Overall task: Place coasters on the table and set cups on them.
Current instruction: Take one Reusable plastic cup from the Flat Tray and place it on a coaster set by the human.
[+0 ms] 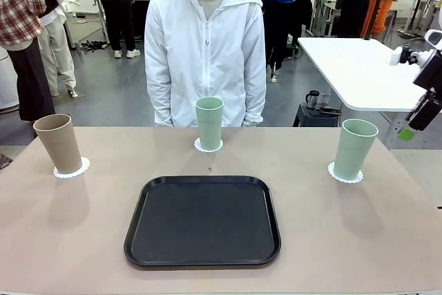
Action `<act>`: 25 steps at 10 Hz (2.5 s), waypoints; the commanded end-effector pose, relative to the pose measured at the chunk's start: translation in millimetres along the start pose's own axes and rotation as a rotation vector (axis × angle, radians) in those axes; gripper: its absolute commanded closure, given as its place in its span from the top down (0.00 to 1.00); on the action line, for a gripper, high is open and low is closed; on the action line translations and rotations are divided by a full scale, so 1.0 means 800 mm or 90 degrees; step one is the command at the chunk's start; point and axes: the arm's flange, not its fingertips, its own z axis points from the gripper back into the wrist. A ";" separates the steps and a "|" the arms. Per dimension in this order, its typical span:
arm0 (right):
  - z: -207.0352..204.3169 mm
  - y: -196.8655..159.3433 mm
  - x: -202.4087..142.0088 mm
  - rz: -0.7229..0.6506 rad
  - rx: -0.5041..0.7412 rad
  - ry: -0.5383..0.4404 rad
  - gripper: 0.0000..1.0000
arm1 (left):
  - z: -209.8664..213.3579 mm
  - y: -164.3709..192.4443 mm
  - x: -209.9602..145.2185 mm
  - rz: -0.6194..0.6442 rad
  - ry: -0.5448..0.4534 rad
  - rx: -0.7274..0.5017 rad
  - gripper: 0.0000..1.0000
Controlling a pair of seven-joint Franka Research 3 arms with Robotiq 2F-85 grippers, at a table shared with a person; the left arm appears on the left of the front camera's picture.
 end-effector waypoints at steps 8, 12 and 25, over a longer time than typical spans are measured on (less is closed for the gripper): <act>0.023 -0.019 -0.053 -0.294 0.359 -0.190 1.00 | 0.001 -0.002 -0.001 0.003 -0.001 0.005 1.00; 0.005 -0.073 -0.112 -0.275 0.557 -0.345 1.00 | 0.001 -0.002 -0.001 0.003 -0.001 0.005 1.00; -0.053 -0.180 -0.258 -0.372 0.653 -0.391 1.00 | 0.001 -0.002 -0.001 0.003 -0.001 0.005 1.00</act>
